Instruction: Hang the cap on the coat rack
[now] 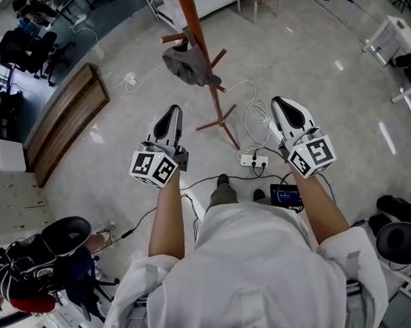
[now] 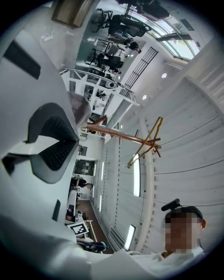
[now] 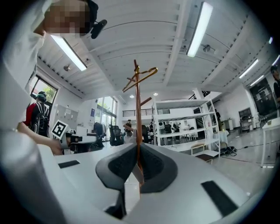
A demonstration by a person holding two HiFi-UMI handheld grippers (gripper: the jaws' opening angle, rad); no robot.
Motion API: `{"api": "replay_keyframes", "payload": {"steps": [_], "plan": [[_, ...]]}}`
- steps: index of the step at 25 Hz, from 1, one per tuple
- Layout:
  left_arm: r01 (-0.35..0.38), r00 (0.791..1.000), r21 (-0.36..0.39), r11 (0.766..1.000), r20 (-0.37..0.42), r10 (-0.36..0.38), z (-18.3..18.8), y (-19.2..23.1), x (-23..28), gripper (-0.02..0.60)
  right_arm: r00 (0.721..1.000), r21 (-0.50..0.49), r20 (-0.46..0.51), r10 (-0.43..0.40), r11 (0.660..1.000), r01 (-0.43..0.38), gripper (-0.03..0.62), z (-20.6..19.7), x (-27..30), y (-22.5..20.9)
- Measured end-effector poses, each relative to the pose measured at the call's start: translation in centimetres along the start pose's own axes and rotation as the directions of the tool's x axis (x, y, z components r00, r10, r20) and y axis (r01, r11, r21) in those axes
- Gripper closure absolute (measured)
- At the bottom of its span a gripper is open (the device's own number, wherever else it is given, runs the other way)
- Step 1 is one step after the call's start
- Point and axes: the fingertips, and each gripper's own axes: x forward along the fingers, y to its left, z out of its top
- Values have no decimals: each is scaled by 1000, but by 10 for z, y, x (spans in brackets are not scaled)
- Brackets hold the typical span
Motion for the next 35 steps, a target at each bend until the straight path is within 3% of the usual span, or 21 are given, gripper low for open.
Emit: {"api": "replay_keyframes", "payload": {"steps": [7,13,17,20,27,35], "plan": [[-66,998,21,998,10,66,-24,-120,-37,566,990,-20,34,138,990,-137,563,32,-94,0],[-129,992,19,992,-7,129,-58,-178,-63,566,977,-1,-30,211,977,-211,564,6,-146,3],[-171,985,52,984,-26,172,-76,-198,-75,566,974,62,-38,224,973,-222,564,-16,-159,2],[-221,975,37,975,-31,222,-86,-198,-86,568,968,93,-44,249,965,-244,565,-27,-163,7],[-214,974,-8,977,-72,213,-108,-216,-104,569,957,147,-53,285,950,-275,565,-42,-184,48],[-231,973,-36,972,-35,230,-102,-258,-171,571,937,142,-71,342,933,-330,565,-38,-238,105]]}}
